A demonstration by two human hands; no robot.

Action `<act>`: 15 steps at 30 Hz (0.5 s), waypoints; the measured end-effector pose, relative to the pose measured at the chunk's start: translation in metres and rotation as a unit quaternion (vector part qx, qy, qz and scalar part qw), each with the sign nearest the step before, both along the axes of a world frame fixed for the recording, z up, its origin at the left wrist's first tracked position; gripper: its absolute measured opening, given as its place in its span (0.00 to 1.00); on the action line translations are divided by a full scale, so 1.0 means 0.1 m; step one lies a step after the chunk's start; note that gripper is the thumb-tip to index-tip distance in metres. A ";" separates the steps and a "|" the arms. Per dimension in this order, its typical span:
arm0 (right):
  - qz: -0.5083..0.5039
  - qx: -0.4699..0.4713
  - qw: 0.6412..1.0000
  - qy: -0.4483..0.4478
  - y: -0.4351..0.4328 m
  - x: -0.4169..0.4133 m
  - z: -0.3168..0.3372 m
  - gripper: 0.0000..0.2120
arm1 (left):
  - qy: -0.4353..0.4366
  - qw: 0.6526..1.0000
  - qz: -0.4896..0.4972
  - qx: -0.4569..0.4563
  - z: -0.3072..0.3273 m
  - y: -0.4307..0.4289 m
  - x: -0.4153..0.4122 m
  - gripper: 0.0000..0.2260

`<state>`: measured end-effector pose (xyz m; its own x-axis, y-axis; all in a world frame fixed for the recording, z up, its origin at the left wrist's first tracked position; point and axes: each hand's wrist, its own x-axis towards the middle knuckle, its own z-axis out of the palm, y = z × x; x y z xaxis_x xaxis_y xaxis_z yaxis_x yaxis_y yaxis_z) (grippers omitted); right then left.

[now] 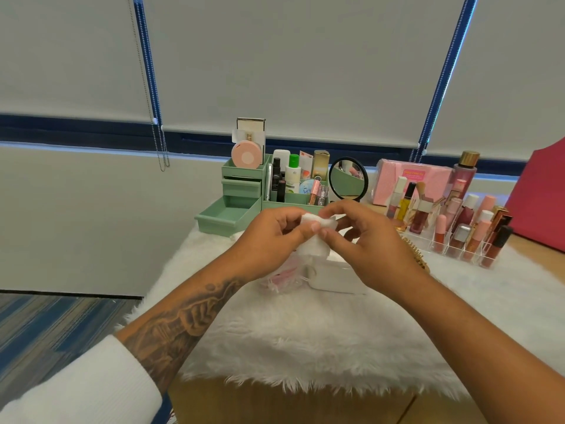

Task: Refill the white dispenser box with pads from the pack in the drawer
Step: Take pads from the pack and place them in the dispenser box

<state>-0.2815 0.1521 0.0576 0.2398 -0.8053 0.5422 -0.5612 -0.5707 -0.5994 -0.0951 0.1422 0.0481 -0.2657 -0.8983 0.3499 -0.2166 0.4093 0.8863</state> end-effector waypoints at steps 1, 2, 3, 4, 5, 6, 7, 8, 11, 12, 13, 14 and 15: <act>-0.008 0.003 1.000 0.006 -0.01 -0.03 0.02 0.11 | 0.005 1.000 -0.013 0.005 0.00 -0.01 -0.01 0.09; -0.013 0.007 1.000 0.014 -0.02 -0.05 0.04 0.12 | 0.002 1.000 -0.017 0.000 0.00 -0.02 -0.03 0.11; -0.014 0.013 1.000 0.023 -0.03 -0.08 0.07 0.13 | -0.001 1.000 -0.016 -0.009 0.01 -0.04 -0.06 0.12; -0.014 0.020 0.999 0.031 -0.03 -0.10 0.11 0.14 | -0.001 1.000 -0.013 -0.018 0.02 -0.06 -0.08 0.12; -0.013 0.028 0.999 0.038 -0.04 -0.12 0.15 0.13 | 0.001 1.000 -0.011 -0.024 0.03 -0.07 -0.11 0.11; -0.015 0.033 0.998 0.044 -0.05 -0.14 0.19 0.10 | 0.001 1.000 -0.007 -0.026 0.02 -0.10 -0.14 0.11; -0.021 0.033 0.998 0.045 -0.07 -0.17 0.23 0.08 | -0.012 0.999 0.004 -0.032 0.02 -0.11 -0.18 0.12; -0.032 0.031 0.998 0.043 -0.09 -0.21 0.27 0.06 | -0.047 0.998 0.027 -0.045 0.02 -0.13 -0.20 0.13; -0.069 0.047 0.995 0.049 -0.19 -0.36 0.36 0.06 | -0.219 0.969 0.077 -0.089 0.01 -0.14 -0.23 0.15; -0.078 0.063 0.993 0.065 -0.24 -0.40 0.37 0.06 | -0.271 0.955 0.074 -0.092 -0.01 -0.16 -0.23 0.15; -0.083 0.088 0.989 0.086 -0.29 -0.43 0.37 0.07 | -0.323 0.940 0.062 -0.090 -0.02 -0.16 -0.23 0.16; -0.087 0.119 0.983 0.112 -0.35 -0.45 0.36 0.08 | -0.375 0.922 0.045 -0.083 -0.03 -0.16 -0.24 0.17; -0.087 0.150 0.975 0.140 -0.40 -0.46 0.34 0.09 | -0.422 0.903 0.025 -0.075 -0.04 -0.15 -0.26 0.19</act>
<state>-0.3271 0.1122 0.0921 0.1905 -0.9592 0.2088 -0.8000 -0.2750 -0.5333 -0.1207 0.1267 0.0443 -0.4546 -0.8762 0.1602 -0.8110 0.4816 0.3321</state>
